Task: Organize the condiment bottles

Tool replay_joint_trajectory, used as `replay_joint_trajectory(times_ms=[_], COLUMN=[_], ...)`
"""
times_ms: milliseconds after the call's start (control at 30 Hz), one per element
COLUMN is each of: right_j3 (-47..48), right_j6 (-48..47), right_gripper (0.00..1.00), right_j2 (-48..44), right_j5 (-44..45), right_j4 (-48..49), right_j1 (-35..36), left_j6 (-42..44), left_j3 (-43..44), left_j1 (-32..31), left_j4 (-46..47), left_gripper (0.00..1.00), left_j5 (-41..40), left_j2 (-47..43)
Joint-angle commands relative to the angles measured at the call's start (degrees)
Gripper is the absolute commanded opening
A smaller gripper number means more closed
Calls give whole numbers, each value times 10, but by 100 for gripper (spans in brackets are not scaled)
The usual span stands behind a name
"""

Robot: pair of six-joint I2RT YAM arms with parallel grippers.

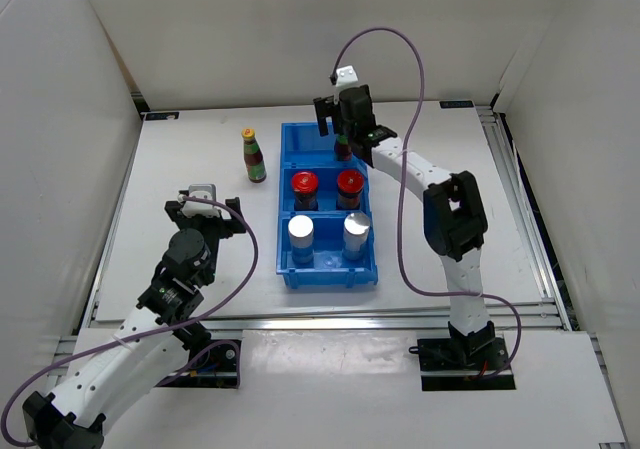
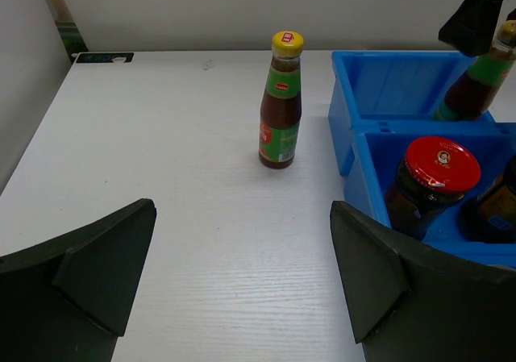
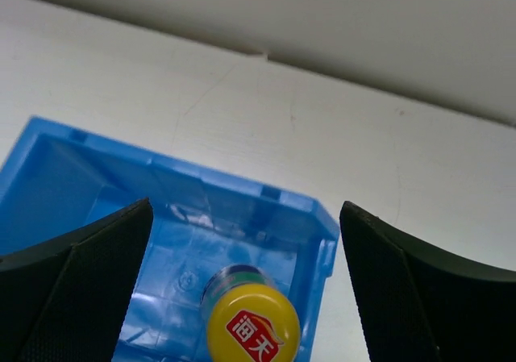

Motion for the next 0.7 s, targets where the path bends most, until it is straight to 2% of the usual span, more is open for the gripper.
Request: replay_joint_trajectory(times_ms=[0,100,133,200,267,333,367,433,533,567,600,633,667], right_j3=[74,93,77,39,-18,-54,-99,-155,-248,-269,-291,-348,-386], right_j6=[-36,-41,-41,-58,-65,-53,-40,-12,97,192,239,277,326], right_gripper=[100,100,100,100,100,100,100,100,100,100,98,84,76], right_j2=[-39,-73,-113,-161,-231,-302,-327,-411,-522,-548,-601,-629,-660], right_j5=[26,60,60,60,101,162,221,235,267,278,278,278,262], right_j4=[29,22,36,61,78,34,20,-13,-143,-235,-278,-310,-325], right_j1=[2,2,2,7,7,13,13,6,-7,-7,-12,-12,-12], left_j6=[0,6,6,6,6,13,13,18,18,12,-5,-12,-21], left_j3=[-5,-5,-5,-5,-5,1,1,18,70,87,104,143,163], left_j1=[-2,-2,-2,-2,-2,-2,-2,-2,-2,-2,-2,6,11], left_j4=[7,7,7,0,0,-6,-14,-21,-55,-77,-88,-100,-114], left_gripper=[100,100,100,100,100,100,100,100,100,100,100,100,100], left_j5=[2,-4,-9,-22,-36,-41,-47,-55,-55,-55,-47,-37,-24], left_j2=[-4,2,7,13,19,25,38,52,95,108,135,149,163])
